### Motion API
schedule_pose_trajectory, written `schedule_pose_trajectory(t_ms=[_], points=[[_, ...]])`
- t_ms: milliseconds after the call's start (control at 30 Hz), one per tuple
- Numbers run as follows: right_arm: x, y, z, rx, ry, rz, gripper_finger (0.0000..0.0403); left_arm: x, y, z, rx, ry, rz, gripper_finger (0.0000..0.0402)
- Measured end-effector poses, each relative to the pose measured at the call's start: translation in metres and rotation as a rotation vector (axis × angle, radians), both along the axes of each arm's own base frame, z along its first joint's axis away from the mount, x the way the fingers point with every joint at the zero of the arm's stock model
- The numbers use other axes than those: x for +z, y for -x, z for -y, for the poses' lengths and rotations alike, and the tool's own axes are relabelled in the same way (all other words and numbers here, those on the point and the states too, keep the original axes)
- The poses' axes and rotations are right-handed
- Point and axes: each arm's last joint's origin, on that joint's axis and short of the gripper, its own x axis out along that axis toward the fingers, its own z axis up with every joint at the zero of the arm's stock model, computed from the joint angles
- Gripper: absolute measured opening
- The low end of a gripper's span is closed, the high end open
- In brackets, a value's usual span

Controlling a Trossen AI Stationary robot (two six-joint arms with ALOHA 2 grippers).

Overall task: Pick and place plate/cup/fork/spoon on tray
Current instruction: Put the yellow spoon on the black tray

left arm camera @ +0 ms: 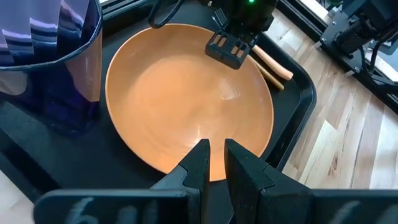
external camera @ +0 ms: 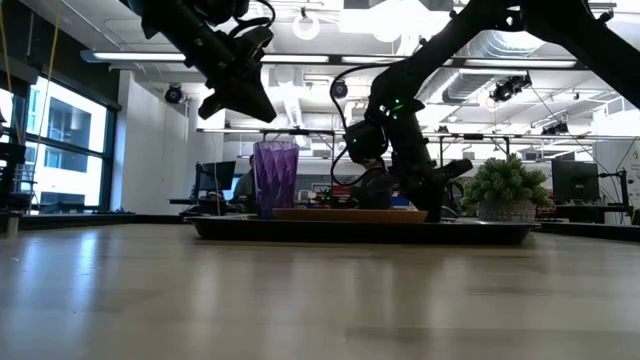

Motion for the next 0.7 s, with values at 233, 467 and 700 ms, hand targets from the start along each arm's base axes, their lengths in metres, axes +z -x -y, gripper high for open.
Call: schedule_pose_trajectory(t_ms=[233,467,700], points=[[0.0000,0.0004,-0.0002,-0.005,-0.002,-0.004,0.0014,-0.0011,0.0008,0.0003,-0.004,0.000,-0.015,0.0037],[0.0003,0.0024,-0.0001,-0.005,-0.025,-0.009,0.0014,-0.0010,0.0008,0.0003,-0.004,0.000,-0.015,0.0037],[0.0003,0.0026,-0.0001,0.001,-0.026,-0.010,0.0014,-0.0010,0.0008,0.0003,-0.005,-0.001,-0.015,0.0037]])
